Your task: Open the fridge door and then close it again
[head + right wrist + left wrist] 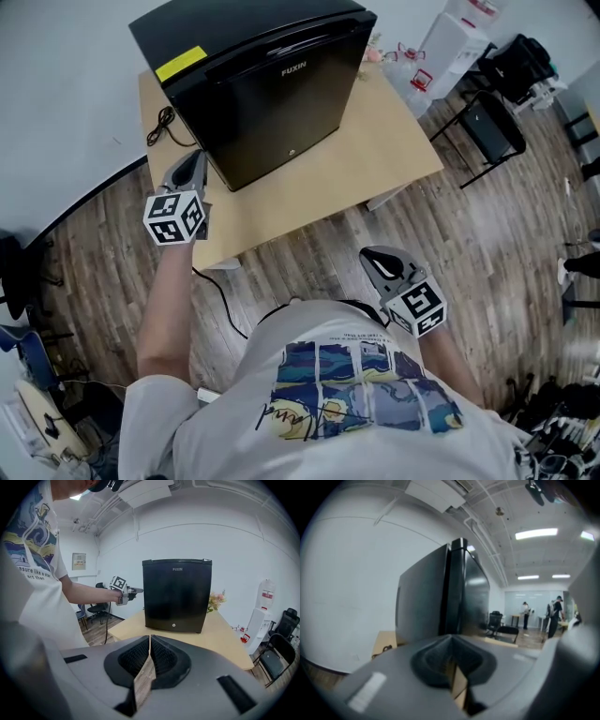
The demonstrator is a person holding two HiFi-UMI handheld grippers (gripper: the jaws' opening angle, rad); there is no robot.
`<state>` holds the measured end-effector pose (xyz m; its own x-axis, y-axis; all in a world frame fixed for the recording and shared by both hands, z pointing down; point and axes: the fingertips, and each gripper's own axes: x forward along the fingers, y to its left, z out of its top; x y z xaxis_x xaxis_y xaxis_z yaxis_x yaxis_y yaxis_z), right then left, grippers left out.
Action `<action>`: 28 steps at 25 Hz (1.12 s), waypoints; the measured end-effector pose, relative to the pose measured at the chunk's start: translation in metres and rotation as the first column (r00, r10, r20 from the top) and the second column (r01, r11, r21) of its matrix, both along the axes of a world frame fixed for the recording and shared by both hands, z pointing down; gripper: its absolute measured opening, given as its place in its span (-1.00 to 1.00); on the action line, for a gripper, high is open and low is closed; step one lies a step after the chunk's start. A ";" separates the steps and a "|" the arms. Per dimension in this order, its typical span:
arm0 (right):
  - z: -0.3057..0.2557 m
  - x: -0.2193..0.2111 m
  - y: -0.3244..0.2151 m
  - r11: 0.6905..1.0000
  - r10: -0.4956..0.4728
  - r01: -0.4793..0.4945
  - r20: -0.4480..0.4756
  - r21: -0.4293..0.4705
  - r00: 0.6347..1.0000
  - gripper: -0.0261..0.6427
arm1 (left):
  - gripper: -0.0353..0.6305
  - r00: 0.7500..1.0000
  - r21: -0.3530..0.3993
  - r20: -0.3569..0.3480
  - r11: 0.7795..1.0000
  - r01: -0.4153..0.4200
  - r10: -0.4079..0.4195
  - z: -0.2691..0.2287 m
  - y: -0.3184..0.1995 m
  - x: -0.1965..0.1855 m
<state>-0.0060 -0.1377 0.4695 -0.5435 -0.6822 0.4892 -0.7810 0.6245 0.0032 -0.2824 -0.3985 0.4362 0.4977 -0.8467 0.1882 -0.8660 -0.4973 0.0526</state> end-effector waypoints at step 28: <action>-0.011 0.135 0.022 0.958 -0.285 0.283 0.062 0.040 0.956 -0.88 | -0.87 0.983 -0.098 -0.052 0.980 0.171 -0.177 -0.007 0.201 0.158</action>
